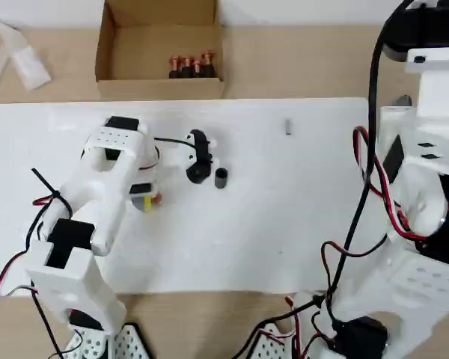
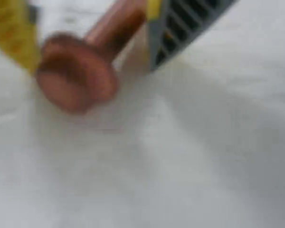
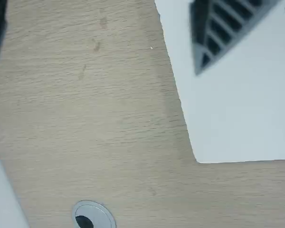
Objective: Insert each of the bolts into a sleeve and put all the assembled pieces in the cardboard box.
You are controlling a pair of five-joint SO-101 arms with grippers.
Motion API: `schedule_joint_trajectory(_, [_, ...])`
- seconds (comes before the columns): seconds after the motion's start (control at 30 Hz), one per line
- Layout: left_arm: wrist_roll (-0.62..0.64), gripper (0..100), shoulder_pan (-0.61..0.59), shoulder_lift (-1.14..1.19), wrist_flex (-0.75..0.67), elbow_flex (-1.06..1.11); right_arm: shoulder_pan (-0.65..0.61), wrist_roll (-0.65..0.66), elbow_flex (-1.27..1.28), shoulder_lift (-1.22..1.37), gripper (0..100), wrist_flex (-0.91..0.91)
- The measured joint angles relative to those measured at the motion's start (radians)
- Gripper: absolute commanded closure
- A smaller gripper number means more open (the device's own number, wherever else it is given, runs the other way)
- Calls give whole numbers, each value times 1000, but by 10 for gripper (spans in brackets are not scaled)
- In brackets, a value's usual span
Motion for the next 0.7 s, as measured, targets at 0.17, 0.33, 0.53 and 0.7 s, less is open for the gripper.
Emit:
schedule_joint_trajectory(0.17, [77, 989, 2, 2, 6, 5, 0, 0, 0, 0, 687, 0])
schedule_joint_trajectory(0.33, [141, 989, 2, 2, 6, 5, 0, 0, 55, 0, 687, -6])
schedule_joint_trajectory(0.53, [301, 989, 2, 25, 86, -173, -20, -5, 106, 0, 687, -18])
schedule_joint_trajectory(0.7, [520, 989, -37, 25, 215, -436, -146, -3, 169, 0, 687, -11])
